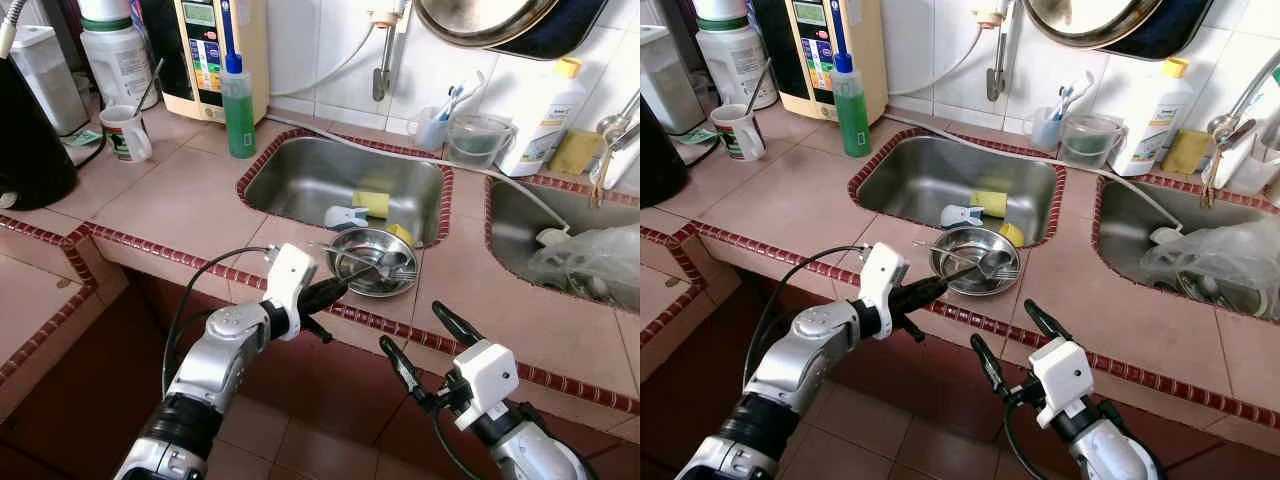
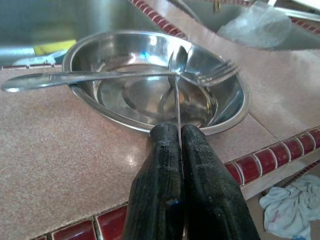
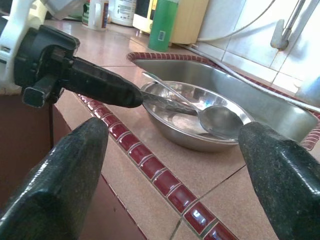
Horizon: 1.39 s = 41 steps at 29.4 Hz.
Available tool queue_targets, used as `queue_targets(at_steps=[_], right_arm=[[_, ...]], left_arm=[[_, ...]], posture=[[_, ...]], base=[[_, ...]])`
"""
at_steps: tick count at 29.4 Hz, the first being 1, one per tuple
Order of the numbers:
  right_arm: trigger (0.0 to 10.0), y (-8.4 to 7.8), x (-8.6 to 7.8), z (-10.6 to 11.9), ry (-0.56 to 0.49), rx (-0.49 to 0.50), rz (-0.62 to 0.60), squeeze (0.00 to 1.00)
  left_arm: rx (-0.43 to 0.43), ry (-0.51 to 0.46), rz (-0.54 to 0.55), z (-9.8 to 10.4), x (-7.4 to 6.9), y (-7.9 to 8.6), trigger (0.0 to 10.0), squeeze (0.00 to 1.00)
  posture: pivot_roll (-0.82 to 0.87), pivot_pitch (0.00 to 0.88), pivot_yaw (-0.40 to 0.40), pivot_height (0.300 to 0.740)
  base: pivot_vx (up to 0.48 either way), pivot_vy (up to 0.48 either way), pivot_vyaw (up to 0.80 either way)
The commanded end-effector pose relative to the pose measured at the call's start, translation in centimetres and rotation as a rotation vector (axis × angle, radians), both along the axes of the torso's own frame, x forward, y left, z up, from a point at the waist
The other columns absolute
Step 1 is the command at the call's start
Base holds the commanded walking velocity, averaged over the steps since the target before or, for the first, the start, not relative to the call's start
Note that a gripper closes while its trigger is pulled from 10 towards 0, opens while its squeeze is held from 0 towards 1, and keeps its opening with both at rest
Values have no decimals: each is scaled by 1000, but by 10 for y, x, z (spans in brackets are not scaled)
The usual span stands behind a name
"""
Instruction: Kitchen organization
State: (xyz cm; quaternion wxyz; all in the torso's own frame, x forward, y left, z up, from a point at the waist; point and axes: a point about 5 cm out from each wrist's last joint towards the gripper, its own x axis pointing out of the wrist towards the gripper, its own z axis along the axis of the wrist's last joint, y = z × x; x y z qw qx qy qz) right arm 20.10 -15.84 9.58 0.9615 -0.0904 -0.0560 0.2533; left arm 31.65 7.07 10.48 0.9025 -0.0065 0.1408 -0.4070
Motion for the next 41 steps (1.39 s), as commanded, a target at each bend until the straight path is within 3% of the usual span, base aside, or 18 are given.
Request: queue_targets(at_steps=[1, 7, 16, 26, 34, 41], right_arm=[[10000, 1, 1, 4, -12, 2, 5, 0], [10000, 2, 0, 4, -12, 6, 2, 0], [10000, 3, 0, 5, -13, 10, 2, 0], [10000, 4, 1, 4, -13, 15, 1, 0], [10000, 3, 1, 4, -10, 13, 2, 0], [10000, 3, 1, 4, -9, 13, 3, 0]], left_arm=[[79, 69, 9, -10, -1, 0, 10000, 0], [114, 82, 26, -11, -1, 3, 10000, 0], [175, 17, 48, -7, 3, 7, 10000, 0], [179, 5, 62, -4, 5, 8, 10000, 0], [112, 7, 18, 1, 1, 3, 10000, 0], [109, -3, 9, 3, 1, 2, 10000, 0]], posture=[[-15, 0, -4, 740], [-16, 0, -1, 740], [-13, 0, 2, 740], [-13, 0, 5, 740], [-13, 0, 2, 740], [-12, 0, 2, 740]], base=[[0, 0, 0], [0, 0, 0], [0, 0, 0], [0, 0, 0], [0, 0, 0], [0, 0, 0]])
